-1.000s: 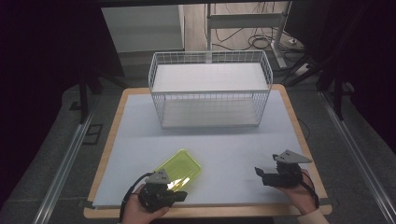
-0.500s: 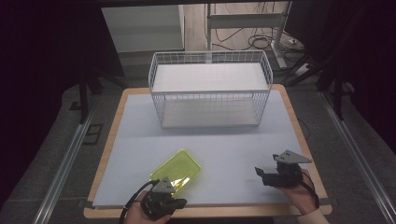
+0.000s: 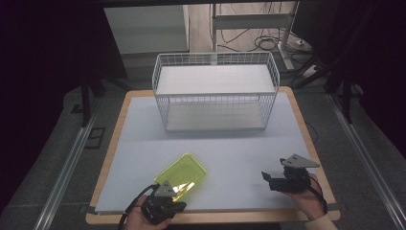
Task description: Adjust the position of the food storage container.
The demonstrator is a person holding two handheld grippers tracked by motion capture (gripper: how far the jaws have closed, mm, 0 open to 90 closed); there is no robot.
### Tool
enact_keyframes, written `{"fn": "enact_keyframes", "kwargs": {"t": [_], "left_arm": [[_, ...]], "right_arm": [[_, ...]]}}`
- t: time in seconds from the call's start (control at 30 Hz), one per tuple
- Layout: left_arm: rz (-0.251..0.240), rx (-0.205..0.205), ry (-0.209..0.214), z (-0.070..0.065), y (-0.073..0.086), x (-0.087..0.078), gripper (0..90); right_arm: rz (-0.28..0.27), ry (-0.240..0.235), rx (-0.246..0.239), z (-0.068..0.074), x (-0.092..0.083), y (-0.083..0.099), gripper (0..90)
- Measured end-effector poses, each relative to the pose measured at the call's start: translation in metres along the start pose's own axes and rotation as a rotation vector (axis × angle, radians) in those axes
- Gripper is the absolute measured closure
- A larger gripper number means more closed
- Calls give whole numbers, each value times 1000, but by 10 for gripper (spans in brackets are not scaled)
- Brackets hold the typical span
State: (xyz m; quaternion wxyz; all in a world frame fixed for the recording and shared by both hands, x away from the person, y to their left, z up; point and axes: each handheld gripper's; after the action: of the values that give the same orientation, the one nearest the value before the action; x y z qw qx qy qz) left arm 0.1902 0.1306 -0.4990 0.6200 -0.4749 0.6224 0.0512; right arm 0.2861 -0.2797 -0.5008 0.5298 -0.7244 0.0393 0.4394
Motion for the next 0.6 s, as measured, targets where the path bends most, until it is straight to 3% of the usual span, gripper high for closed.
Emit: {"fn": "enact_keyframes", "kwargs": {"t": [0.2,0.6], "left_arm": [[5,-1,-7,5,1,-1,900],[1,-44,-49,20,6,-7,900]], "right_arm": [[4,-1,0,-1,1,0,140],[5,3,-3,0,1,1,140]]}}
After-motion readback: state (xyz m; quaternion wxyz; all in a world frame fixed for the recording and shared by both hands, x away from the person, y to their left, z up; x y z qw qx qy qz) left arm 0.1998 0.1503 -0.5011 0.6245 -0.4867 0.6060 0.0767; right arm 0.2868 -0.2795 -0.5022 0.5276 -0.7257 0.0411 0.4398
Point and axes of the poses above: each handheld gripper's, and its own axes: x roughly forward along the jaws, y roughly out of its underside, z roughly to its left, and after that the axes turned 5 degrees about z, right-handed
